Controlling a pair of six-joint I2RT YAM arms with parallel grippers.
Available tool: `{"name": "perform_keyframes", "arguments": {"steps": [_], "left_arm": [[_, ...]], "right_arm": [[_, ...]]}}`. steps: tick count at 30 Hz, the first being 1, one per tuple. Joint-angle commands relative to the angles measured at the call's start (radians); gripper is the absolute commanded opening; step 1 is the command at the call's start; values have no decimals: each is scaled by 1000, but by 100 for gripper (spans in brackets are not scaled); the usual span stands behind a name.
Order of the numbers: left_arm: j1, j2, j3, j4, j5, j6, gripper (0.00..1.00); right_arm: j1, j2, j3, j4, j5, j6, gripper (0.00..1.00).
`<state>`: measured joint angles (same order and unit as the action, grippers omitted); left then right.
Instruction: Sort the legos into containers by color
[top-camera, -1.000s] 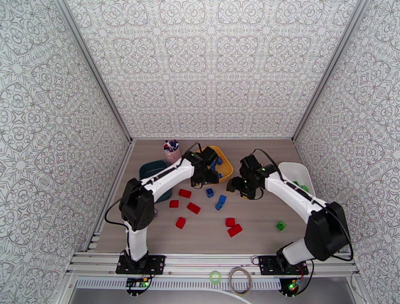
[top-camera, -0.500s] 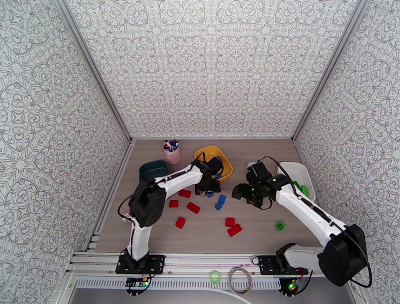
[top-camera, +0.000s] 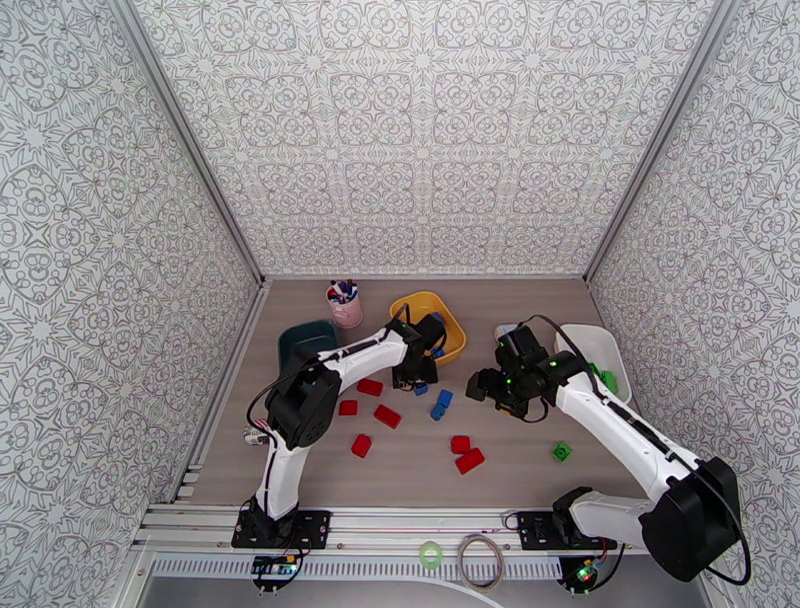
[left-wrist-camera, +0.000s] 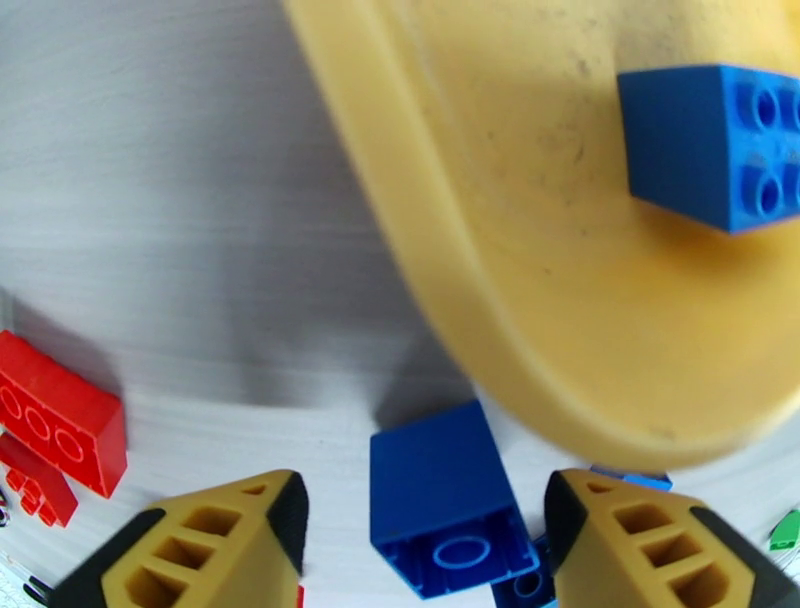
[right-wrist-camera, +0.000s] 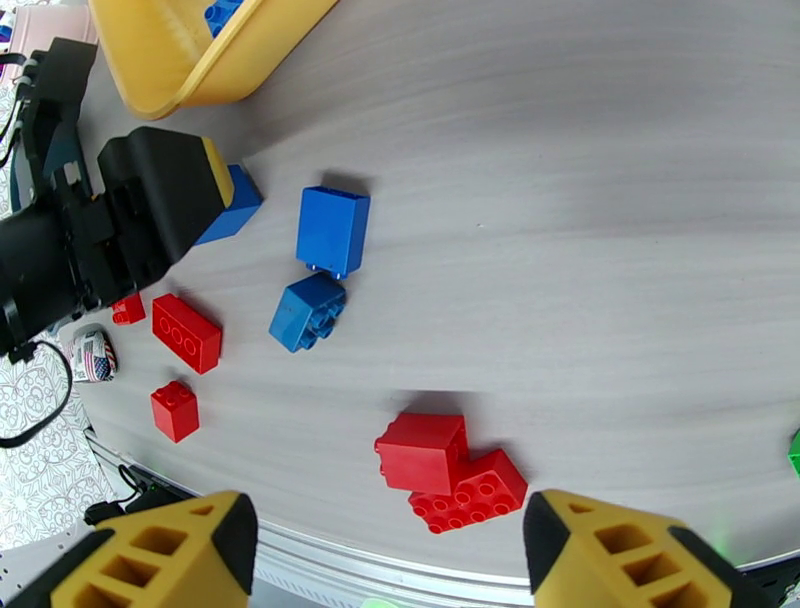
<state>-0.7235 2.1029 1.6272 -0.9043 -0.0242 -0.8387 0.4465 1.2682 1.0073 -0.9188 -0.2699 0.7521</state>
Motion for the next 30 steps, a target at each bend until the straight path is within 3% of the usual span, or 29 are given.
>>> {"name": "perform_keyframes", "arguments": {"steps": [1, 14, 30], "left_arm": [[7, 21, 28, 14, -7, -13, 61], [-11, -30, -28, 38, 7, -12, 33], [-45, -314, -161, 119, 69, 18, 31]], "right_arm": [[-6, 14, 11, -18, 1, 4, 74], [-6, 36, 4, 16, -17, 10, 73], [1, 78, -54, 144, -79, 50, 72]]}}
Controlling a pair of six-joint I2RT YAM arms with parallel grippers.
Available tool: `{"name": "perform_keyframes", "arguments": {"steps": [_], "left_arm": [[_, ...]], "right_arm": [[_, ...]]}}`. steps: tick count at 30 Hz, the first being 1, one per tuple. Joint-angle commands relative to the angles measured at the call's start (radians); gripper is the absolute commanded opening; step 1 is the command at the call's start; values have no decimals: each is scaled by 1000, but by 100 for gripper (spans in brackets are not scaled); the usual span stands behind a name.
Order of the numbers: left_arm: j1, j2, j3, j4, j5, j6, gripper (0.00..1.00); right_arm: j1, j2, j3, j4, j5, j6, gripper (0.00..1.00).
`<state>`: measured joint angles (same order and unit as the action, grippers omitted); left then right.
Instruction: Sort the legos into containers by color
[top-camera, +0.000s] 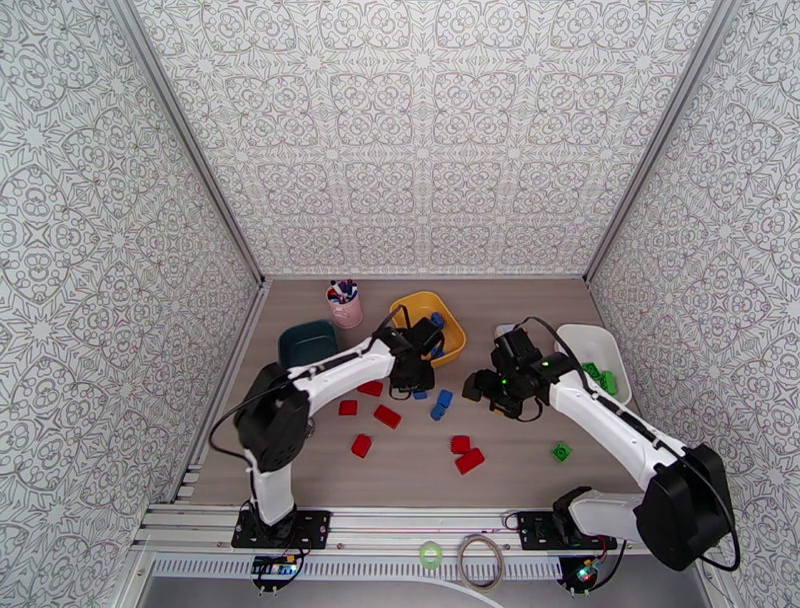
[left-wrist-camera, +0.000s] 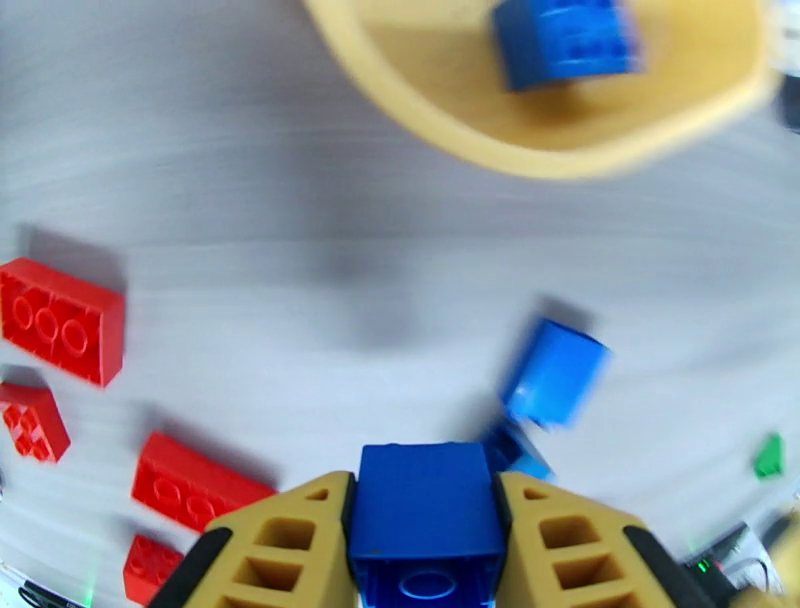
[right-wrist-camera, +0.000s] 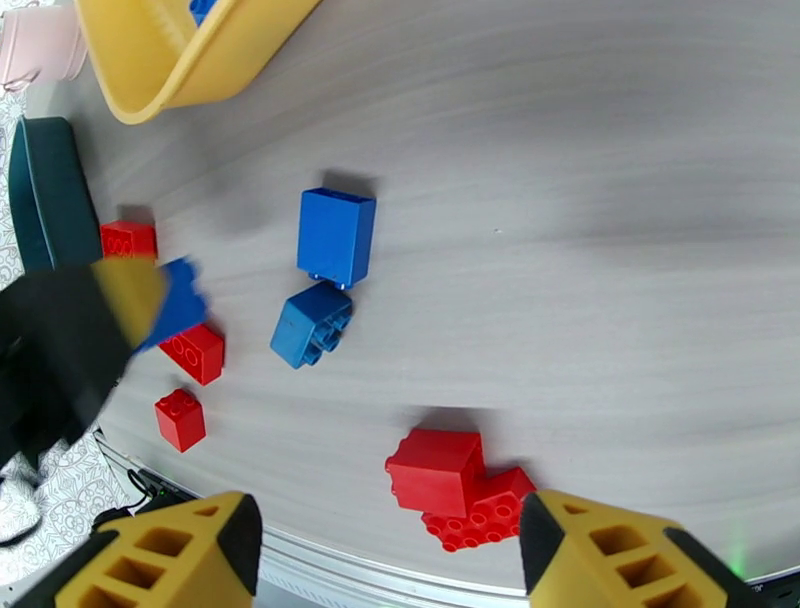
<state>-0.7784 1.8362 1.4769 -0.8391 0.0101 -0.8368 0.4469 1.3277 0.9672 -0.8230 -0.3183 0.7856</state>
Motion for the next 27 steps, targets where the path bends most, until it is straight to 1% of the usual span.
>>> {"name": "perform_keyframes", "arguments": {"steps": [1, 4, 7, 11, 15, 17, 18, 20, 22, 24, 27], "left_arm": [[21, -58, -6, 64, 47, 18, 31], [67, -68, 24, 90, 89, 26, 32], [121, -43, 78, 103, 128, 36, 33], [184, 34, 196, 102, 178, 52, 34], [217, 150, 360, 67, 208, 73, 37], [223, 221, 464, 34, 218, 90, 41], [223, 249, 507, 11, 218, 98, 45], [220, 295, 587, -27, 218, 112, 57], [216, 305, 628, -47, 207, 124, 70], [212, 290, 625, -54, 193, 133, 75], [201, 237, 550, -55, 164, 153, 75]], "right_arm": [[4, 25, -11, 60, -38, 20, 72], [6, 51, 9, 91, -65, 27, 72], [6, 76, 33, 119, -83, 40, 72], [6, 106, 73, 126, -89, 55, 71], [4, 119, 113, 99, -70, 48, 71], [1, 120, 129, 75, -58, 38, 71], [-1, 120, 132, 67, -55, 34, 71], [-6, 117, 134, 49, -46, 27, 71], [-8, 110, 134, 34, -33, 21, 71], [-8, 97, 126, 18, -17, 15, 71], [-8, 80, 106, 3, -1, 9, 71]]}}
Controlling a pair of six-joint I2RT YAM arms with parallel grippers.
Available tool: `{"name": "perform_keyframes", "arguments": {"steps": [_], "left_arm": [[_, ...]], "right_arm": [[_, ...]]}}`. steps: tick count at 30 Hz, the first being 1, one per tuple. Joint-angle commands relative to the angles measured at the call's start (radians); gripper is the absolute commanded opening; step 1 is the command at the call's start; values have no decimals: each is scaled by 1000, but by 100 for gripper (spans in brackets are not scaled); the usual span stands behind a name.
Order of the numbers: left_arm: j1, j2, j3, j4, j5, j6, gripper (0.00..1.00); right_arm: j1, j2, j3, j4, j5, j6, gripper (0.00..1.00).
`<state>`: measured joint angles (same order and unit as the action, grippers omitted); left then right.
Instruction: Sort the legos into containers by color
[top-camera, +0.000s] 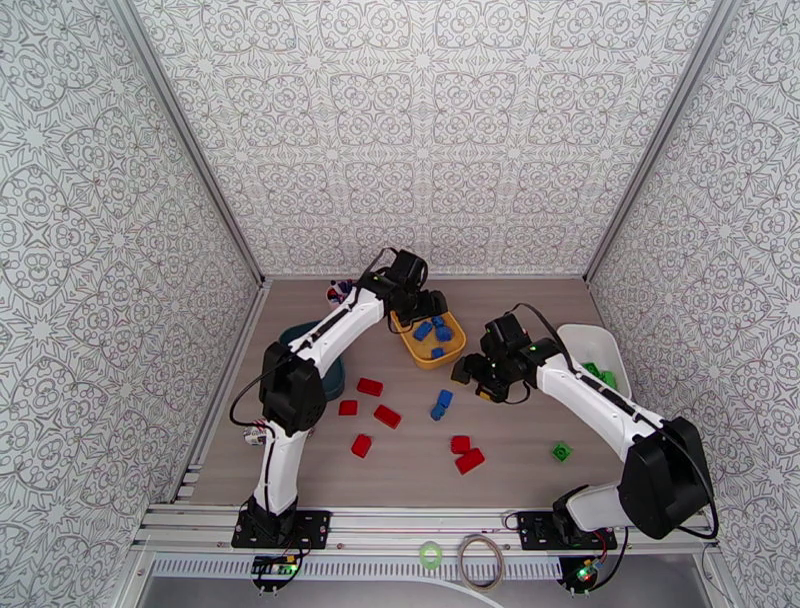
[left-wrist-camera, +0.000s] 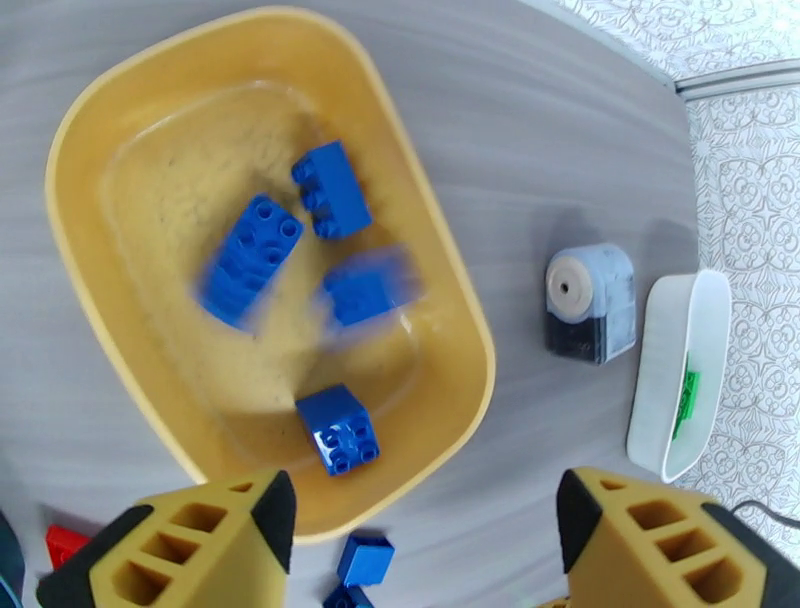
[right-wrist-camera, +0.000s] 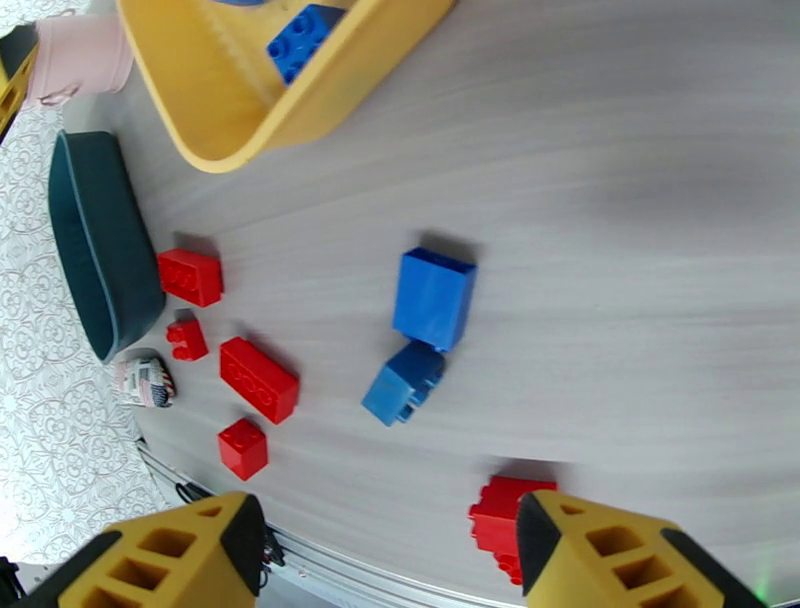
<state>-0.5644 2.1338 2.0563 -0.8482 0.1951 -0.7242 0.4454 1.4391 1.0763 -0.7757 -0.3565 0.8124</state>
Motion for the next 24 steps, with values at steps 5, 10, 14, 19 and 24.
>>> {"name": "perform_keyframes", "arguments": {"steps": [5, 10, 14, 19, 24], "left_arm": [[-44, -178, -190, -32, -70, 70, 76], [-106, -296, -349, -40, -128, 90, 76], [-178, -368, -479, -13, -146, 127, 74], [-252, -402, -620, 51, -105, 197, 70], [-306, -373, -680, 76, -81, 275, 67]], "right_arm": [[-7, -45, -34, -59, 49, -32, 71], [-7, -60, -51, -79, 64, -42, 71], [-7, -93, -81, -83, 74, -34, 71], [-7, -154, -154, -81, 70, -19, 71], [-7, -237, -235, -95, 69, -3, 71]]}}
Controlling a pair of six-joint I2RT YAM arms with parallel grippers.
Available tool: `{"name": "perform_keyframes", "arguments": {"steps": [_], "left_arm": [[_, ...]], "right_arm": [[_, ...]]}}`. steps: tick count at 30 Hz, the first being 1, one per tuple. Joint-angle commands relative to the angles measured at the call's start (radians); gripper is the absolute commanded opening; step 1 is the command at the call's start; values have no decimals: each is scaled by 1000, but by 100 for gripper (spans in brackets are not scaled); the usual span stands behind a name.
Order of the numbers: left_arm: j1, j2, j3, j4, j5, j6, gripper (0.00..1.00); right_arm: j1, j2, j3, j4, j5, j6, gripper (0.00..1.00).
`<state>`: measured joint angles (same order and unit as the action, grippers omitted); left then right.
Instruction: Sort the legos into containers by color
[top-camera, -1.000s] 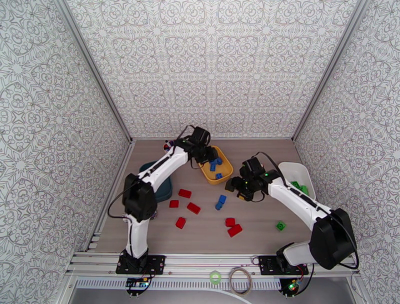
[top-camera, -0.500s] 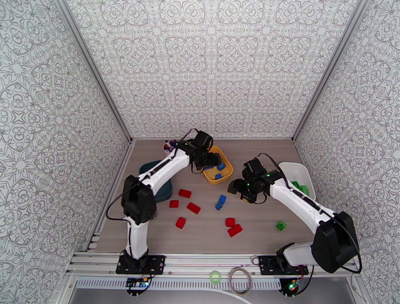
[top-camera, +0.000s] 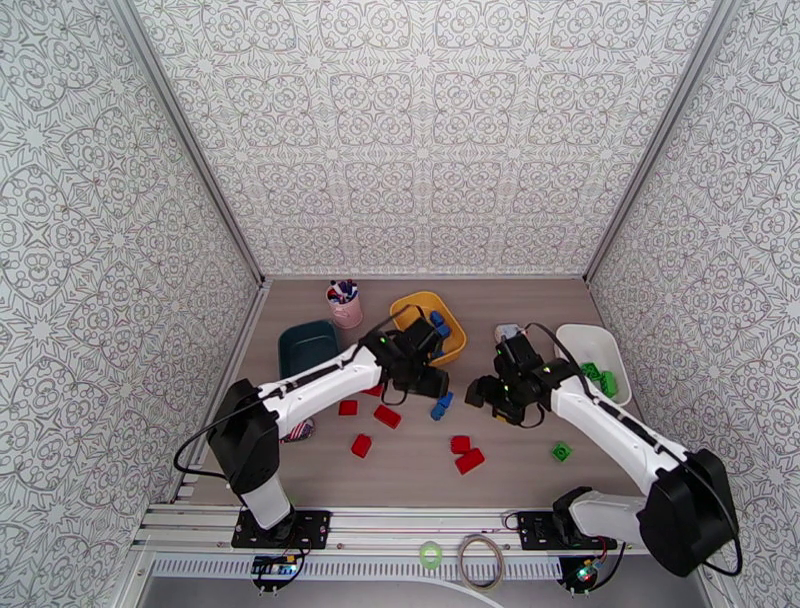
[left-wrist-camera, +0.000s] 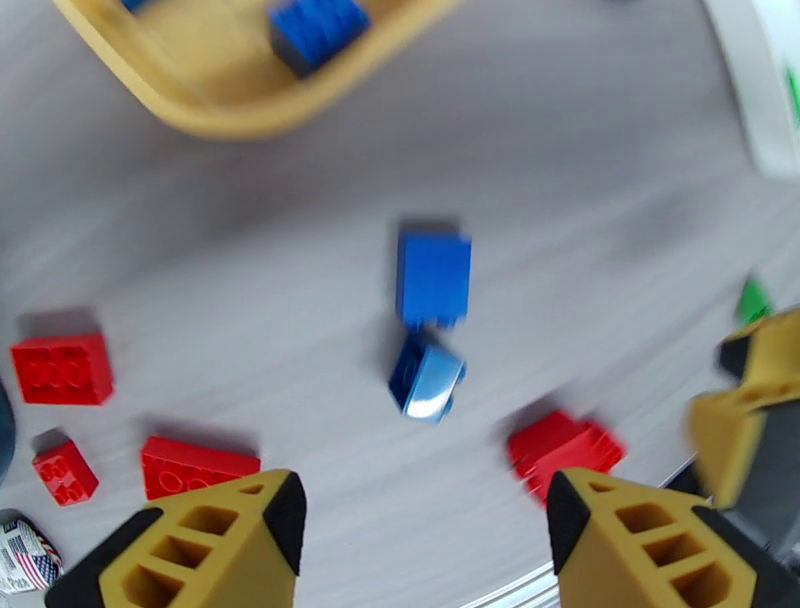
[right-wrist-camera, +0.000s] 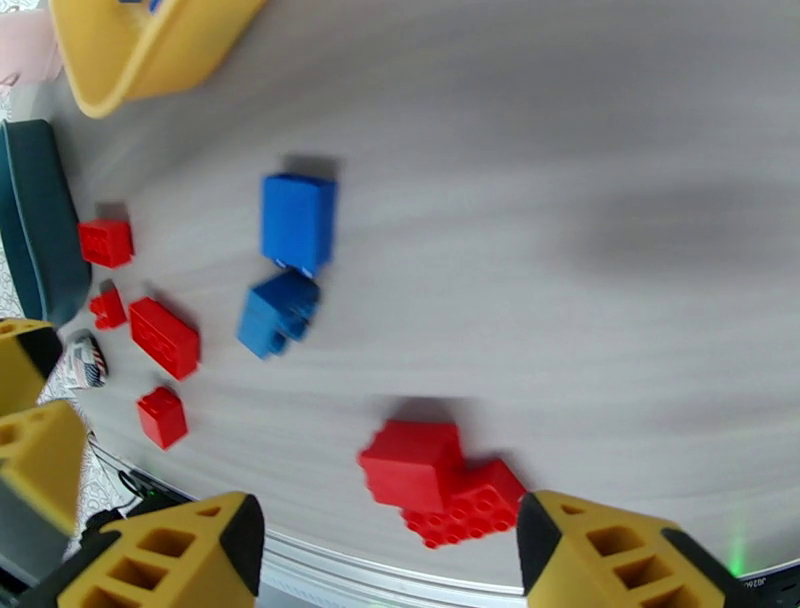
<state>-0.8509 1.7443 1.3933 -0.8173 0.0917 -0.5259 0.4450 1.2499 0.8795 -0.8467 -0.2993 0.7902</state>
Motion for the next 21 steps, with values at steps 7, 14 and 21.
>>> {"name": "perform_keyframes", "arguments": {"steps": [7, 14, 21], "left_arm": [[-51, 126, 18, 41, 34, 144, 63], [-59, 234, 87, 10, 30, 194, 60], [-61, 308, 144, -20, 9, 197, 55]], "right_arm": [[-6, -159, -113, -52, 15, 54, 72], [-6, -209, -131, -76, 25, 71, 72], [-6, -203, -126, -71, 23, 71, 72]]}}
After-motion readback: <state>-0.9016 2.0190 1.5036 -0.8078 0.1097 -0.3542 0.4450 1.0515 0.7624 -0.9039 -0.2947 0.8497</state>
